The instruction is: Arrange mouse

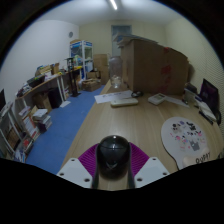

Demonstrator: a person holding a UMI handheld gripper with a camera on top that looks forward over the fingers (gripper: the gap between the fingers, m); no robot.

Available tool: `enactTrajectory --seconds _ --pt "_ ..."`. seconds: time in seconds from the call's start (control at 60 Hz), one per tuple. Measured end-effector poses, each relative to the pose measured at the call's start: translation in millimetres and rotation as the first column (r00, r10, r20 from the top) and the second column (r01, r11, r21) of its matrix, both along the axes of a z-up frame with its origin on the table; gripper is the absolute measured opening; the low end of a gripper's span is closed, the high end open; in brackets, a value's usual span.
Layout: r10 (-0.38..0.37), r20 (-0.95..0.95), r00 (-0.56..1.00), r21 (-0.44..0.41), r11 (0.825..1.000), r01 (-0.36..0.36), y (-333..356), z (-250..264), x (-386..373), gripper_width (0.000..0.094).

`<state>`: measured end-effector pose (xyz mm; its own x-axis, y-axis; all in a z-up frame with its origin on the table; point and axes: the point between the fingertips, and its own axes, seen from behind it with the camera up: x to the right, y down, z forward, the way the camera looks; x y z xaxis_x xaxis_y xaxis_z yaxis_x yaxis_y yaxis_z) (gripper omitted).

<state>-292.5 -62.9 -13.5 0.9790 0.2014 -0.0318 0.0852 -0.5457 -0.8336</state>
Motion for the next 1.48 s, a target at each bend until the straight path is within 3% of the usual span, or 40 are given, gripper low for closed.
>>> enactTrajectory --seconds 0.117,0.167,0.25,0.333,0.467,0.633,0.833,0.85,0.9,1.067,1.167,1.217,1.333,1.483 --pt "0.096 -0.033 0.995 -0.039 0.994 -0.097 -12.6 12.1 -9.0 0.0377" --pt "0.153 -0.033 0.988 0.008 0.988 -0.153 -17.7 40.9 -12.3 0.0379" --pt "0.254 -0.022 0.967 0.101 0.963 -0.250 -19.2 104.0 -9.0 0.0379" --pt "0.239 -0.029 0.971 0.207 0.951 -0.228 -2.6 169.7 27.9 0.0378" --pt "0.092 -0.005 0.996 0.303 0.949 -0.086 41.5 210.9 134.0 0.0380" --pt "-0.042 -0.002 0.999 0.182 0.982 0.042 67.9 119.3 226.8 0.0387" --pt "-0.068 0.022 0.997 0.022 0.998 0.067 64.8 5.0 248.7 0.0393" --pt "-0.063 0.023 0.998 0.001 0.998 0.063 61.5 -2.4 248.7 0.0430" --pt "-0.067 -0.010 0.998 0.029 0.997 0.068 63.4 1.3 248.6 0.0418" --pt "-0.045 0.020 0.999 -0.024 0.999 0.045 60.9 3.1 248.2 0.0578" --pt "-0.051 0.014 0.999 -0.088 0.995 0.052 47.2 8.8 248.5 0.0893" --pt "-0.057 0.012 0.998 -0.086 0.995 0.058 35.9 22.8 249.6 0.0837" --pt "-0.090 -0.033 0.995 -0.093 0.992 0.087 -3.4 58.3 249.7 0.0840" --pt "-0.189 -0.165 0.968 -0.116 0.978 0.171 -63.4 94.0 250.7 0.0846"
